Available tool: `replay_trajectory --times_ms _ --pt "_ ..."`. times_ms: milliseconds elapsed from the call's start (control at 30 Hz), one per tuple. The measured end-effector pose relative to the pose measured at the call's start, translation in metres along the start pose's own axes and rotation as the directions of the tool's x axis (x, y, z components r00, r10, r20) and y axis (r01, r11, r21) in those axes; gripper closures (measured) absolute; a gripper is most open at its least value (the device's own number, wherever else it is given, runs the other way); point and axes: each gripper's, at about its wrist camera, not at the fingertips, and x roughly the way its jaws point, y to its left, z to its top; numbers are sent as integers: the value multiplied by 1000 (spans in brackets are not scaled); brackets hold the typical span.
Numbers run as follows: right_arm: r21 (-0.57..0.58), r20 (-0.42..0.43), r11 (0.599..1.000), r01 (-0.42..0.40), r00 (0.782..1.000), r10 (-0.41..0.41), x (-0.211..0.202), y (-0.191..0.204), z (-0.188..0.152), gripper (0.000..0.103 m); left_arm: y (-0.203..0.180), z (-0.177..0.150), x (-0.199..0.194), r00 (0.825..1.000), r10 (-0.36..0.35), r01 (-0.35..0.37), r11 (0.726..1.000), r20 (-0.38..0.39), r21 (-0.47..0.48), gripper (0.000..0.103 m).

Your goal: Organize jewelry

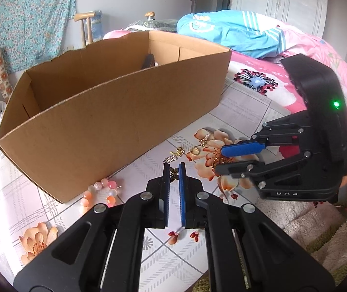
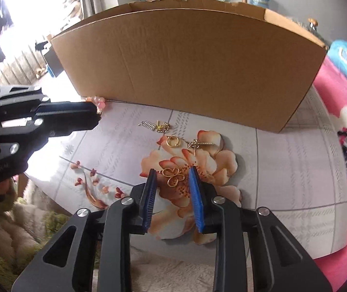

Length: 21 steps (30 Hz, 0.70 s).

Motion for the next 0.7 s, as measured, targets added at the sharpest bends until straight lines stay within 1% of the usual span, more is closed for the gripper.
replay_trajectory --times_ms 33,133,267,300,333,600,633,700 --pt "5 -9 1000 -20 1000 20 1 -2 2 91 1 0 2 1000 -2 2 1000 -2 -1 97" --pt "-9 -16 1000 -29 999 29 1 -5 4 91 4 0 5 1000 -6 6 1000 -5 -7 97" --pt "17 -20 999 -51 998 51 0 -7 7 91 7 0 8 1000 -8 8 1000 -3 -19 97" --pt "22 -20 998 -56 998 56 0 -8 7 101 8 0 9 1000 -9 9 1000 -3 -23 97" --pt "32 -25 998 -60 998 61 0 -9 8 103 8 0 9 1000 -11 11 1000 -1 -26 97" --pt "53 -25 997 -58 998 59 -5 -11 8 103 8 0 7 1000 -16 16 1000 5 -26 97" --pt "60 -32 996 -59 998 61 -4 -10 8 97 8 0 7 1000 -14 15 1000 7 -25 97" --pt "84 -33 996 -28 999 31 -4 -11 10 86 8 0 5 1000 -14 14 1000 13 -24 97"
